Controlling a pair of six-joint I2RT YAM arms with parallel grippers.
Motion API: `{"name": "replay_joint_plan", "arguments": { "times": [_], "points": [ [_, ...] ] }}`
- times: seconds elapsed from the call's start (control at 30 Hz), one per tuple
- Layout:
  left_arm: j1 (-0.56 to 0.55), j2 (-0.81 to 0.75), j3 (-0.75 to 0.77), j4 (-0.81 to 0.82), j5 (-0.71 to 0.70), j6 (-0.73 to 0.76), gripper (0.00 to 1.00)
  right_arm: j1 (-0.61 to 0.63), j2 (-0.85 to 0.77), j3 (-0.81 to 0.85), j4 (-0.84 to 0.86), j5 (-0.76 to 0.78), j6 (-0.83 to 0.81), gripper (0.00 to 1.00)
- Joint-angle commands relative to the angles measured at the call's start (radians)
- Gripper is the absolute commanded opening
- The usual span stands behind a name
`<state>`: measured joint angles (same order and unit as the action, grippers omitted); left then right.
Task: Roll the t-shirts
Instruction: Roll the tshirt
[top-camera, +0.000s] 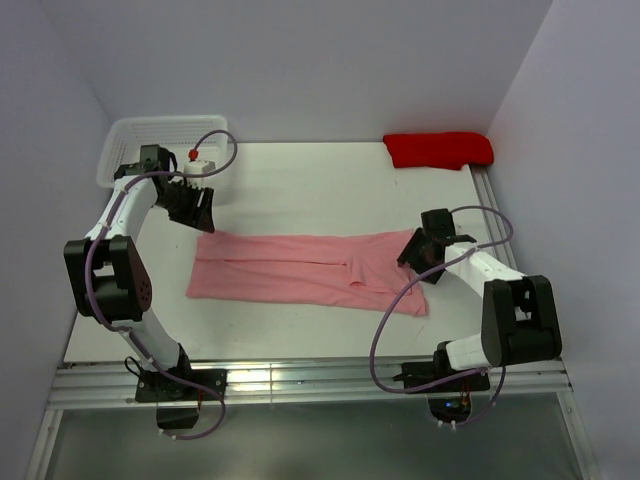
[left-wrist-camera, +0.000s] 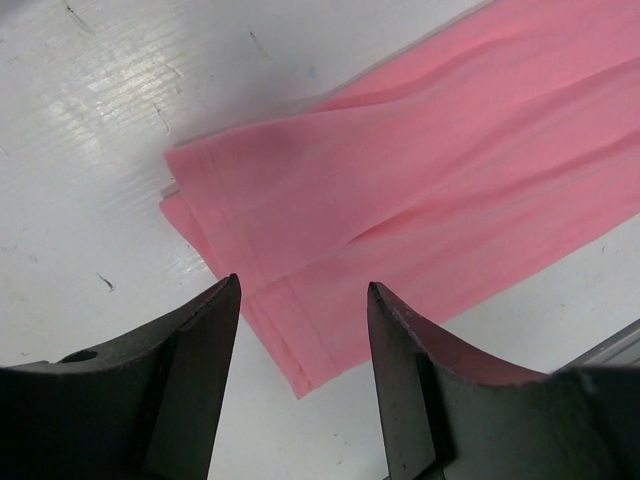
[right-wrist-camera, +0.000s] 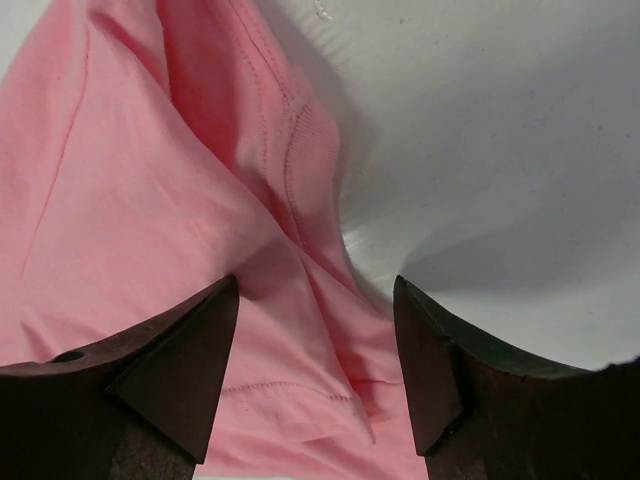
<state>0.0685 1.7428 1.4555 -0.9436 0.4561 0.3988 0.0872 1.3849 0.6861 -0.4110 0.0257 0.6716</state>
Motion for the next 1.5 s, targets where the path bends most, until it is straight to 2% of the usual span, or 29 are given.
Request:
{"name": "replay_joint_plan", "arguments": {
  "times": [0.0, 0.1, 0.17, 0.27, 0.3, 0.37, 0.4, 0.47, 0.73, 0.97, 1.17, 1.23, 1.27, 1.3, 1.37, 1.47],
  "points": [
    [-0.004, -0.052, 0.026, -0.011, 0.042, 0.018, 0.59, 0.017, 0.016, -0.005, 0.044, 0.011, -0.010, 0.70],
    [-0.003, -0.051, 0.034, -0.014, 0.049, 0.017, 0.58, 0.031, 0.048, 0.006, 0.034, 0.029, -0.004, 0.61],
    [-0.004, -0.051, 0.034, -0.017, 0.052, 0.017, 0.58, 0.054, 0.058, 0.012, 0.015, 0.074, 0.009, 0.60],
    [-0.004, -0.052, 0.034, -0.018, 0.053, 0.018, 0.58, 0.066, 0.084, 0.013, 0.012, 0.080, 0.020, 0.50],
    [-0.004, -0.052, 0.035, -0.020, 0.053, 0.021, 0.58, 0.066, 0.097, 0.019, 0.003, 0.085, 0.022, 0.38],
    [-0.006, -0.054, 0.037, -0.020, 0.052, 0.020, 0.58, 0.069, 0.132, 0.050, -0.032, 0.108, 0.028, 0.23],
    [-0.006, -0.052, 0.039, -0.020, 0.053, 0.021, 0.58, 0.069, 0.141, 0.062, -0.046, 0.114, 0.026, 0.11],
    [-0.006, -0.054, 0.040, -0.021, 0.052, 0.020, 0.58, 0.069, 0.167, 0.105, -0.100, 0.167, 0.036, 0.01],
    [-0.015, -0.057, 0.026, -0.018, 0.058, 0.018, 0.57, 0.028, 0.239, 0.279, -0.297, 0.365, -0.006, 0.00],
    [-0.016, -0.045, 0.009, -0.009, 0.055, 0.018, 0.57, -0.101, 0.305, 0.355, -0.334, 0.474, -0.072, 0.00],
    [-0.019, -0.006, -0.014, 0.015, 0.056, 0.014, 0.58, -0.202, 0.364, 0.383, -0.313, 0.482, -0.104, 0.00],
    [-0.019, 0.020, -0.011, 0.014, 0.065, 0.017, 0.59, -0.207, 0.364, 0.398, -0.328, 0.487, -0.095, 0.16],
    [-0.019, 0.024, -0.007, 0.016, 0.070, 0.018, 0.60, -0.208, 0.355, 0.401, -0.328, 0.487, -0.089, 0.28],
    [-0.019, 0.033, -0.001, 0.019, 0.079, 0.017, 0.61, -0.208, 0.344, 0.400, -0.331, 0.496, -0.084, 0.49],
    [-0.021, 0.060, 0.011, 0.009, 0.095, 0.028, 0.62, -0.208, 0.301, 0.398, -0.347, 0.496, -0.072, 0.70],
    [-0.024, 0.096, 0.045, -0.007, 0.141, 0.047, 0.63, -0.208, 0.220, 0.395, -0.380, 0.494, -0.043, 0.71]
  ]
}}
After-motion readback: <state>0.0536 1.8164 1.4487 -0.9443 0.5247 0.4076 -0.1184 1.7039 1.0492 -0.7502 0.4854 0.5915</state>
